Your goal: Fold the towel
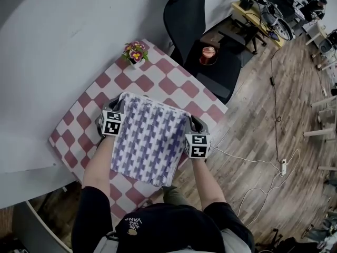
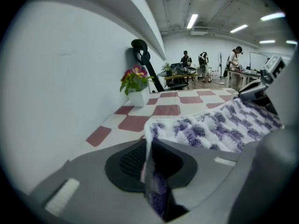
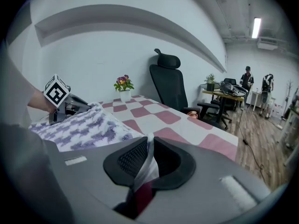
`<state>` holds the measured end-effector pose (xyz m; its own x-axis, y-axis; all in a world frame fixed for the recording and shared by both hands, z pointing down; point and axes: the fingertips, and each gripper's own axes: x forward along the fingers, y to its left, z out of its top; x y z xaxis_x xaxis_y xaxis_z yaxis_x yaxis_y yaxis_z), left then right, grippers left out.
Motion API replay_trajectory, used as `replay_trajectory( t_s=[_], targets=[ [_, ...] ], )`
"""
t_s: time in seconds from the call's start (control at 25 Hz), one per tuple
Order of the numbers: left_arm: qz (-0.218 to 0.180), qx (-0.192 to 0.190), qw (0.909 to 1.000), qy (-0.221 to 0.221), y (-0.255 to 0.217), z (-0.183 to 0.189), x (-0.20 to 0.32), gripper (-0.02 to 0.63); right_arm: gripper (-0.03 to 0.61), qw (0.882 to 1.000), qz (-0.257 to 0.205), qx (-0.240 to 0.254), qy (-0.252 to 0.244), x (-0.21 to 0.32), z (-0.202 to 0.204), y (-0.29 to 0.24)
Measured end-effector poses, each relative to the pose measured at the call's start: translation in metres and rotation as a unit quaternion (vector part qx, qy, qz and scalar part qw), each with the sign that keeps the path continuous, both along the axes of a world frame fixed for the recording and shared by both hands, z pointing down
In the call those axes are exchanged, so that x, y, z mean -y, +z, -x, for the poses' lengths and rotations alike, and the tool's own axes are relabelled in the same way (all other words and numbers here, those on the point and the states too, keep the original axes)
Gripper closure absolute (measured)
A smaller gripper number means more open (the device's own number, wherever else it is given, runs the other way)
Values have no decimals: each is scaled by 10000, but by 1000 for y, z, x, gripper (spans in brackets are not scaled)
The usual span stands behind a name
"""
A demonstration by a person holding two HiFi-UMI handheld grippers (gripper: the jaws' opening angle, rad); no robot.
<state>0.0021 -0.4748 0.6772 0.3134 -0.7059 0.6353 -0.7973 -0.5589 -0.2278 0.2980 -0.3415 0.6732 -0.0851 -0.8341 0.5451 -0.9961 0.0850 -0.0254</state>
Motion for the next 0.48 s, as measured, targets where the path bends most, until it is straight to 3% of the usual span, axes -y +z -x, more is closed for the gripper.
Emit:
replay_trajectory(
  t_s=[0.04,0.16,0.24,0.48],
  targets=[
    [165,-29,9998,-82,4,2,1,579,532,9999,128,48,43,1,-1,3],
    [414,-203,9982,-381,9,17,5,449,501,9987,349,264,268,4,-7,8],
    [431,-253,9979,-403,0,27,5,423,448,9981,328,316,421,1,-14,4],
    [289,-516,9982,-70,-47,48,-15,377,446,9965,97,529,644,-30,-16,-27]
  ],
)
